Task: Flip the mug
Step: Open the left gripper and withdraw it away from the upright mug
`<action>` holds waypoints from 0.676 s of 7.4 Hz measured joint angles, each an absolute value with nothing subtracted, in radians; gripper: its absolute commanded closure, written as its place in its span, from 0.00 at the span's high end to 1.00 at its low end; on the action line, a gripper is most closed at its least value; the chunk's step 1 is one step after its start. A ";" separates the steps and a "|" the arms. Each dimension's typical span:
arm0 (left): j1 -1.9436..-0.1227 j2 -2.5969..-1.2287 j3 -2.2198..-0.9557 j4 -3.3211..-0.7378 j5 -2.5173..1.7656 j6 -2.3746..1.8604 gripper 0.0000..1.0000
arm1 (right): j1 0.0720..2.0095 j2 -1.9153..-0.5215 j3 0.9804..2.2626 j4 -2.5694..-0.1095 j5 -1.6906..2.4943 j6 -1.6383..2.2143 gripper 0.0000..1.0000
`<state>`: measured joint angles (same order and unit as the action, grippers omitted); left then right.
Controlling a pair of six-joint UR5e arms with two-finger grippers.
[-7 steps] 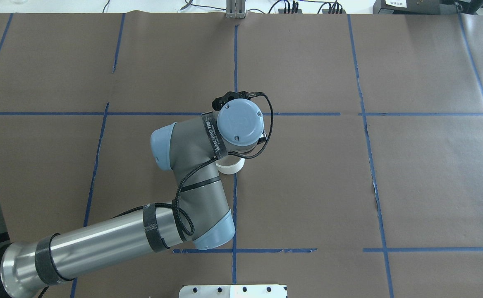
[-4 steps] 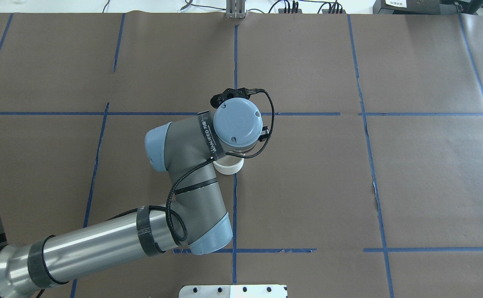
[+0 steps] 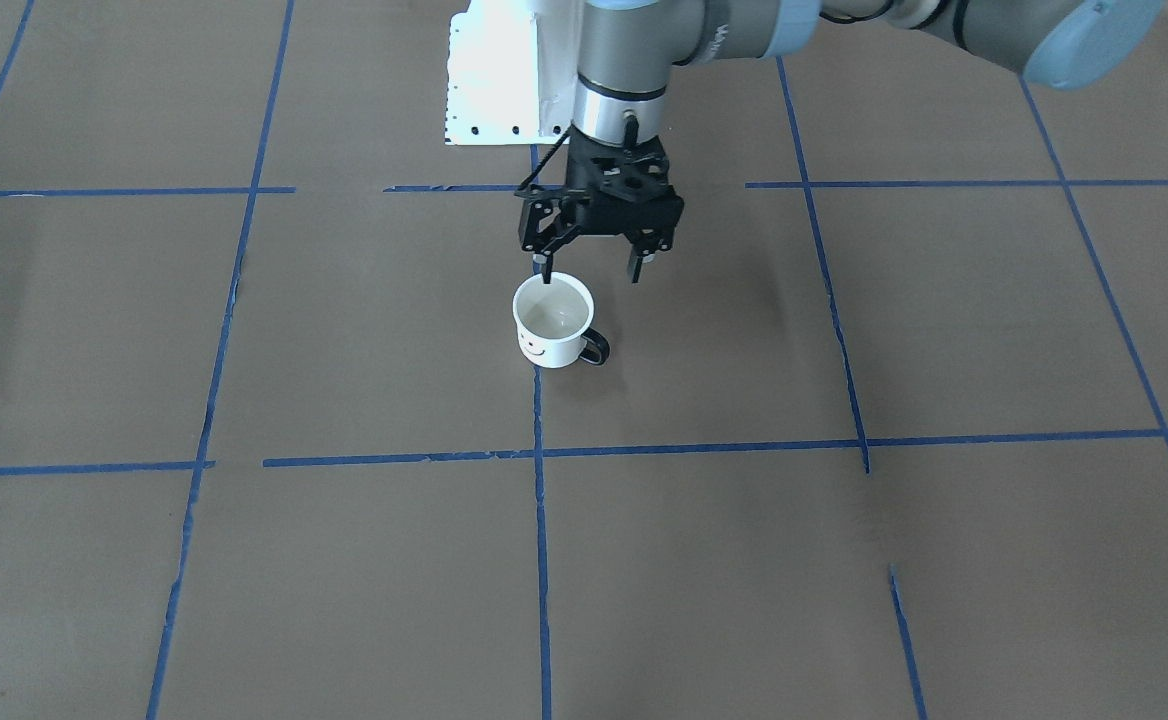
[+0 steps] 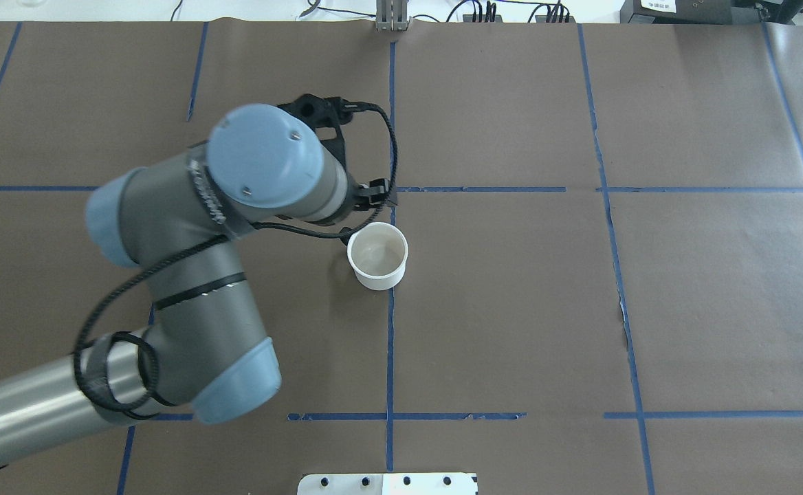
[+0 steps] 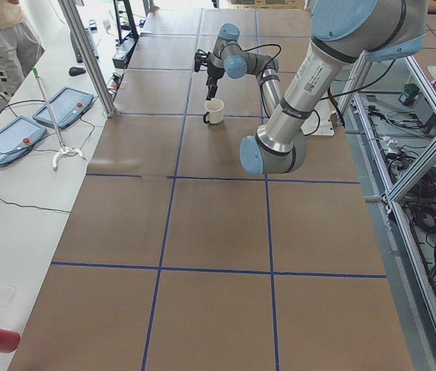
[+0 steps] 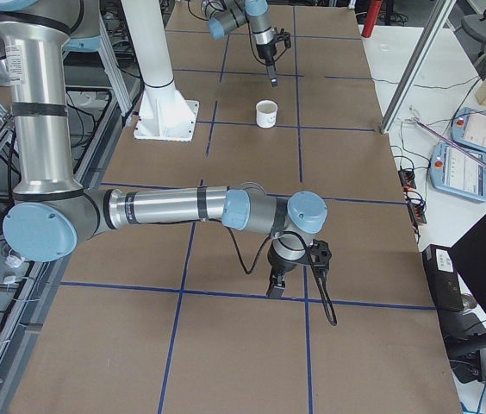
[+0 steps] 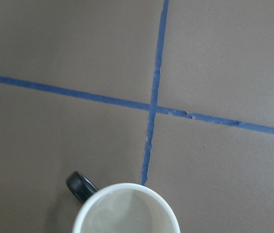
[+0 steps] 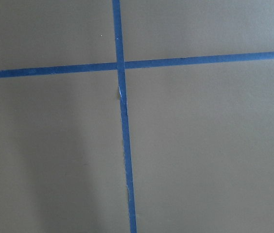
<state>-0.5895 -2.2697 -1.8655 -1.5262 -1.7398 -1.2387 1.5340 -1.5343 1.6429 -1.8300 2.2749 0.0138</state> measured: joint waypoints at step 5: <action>-1.173 -1.834 -1.876 -1.530 -2.198 -0.286 1.00 | 1.534 -1.534 1.643 -1.830 2.275 0.014 1.00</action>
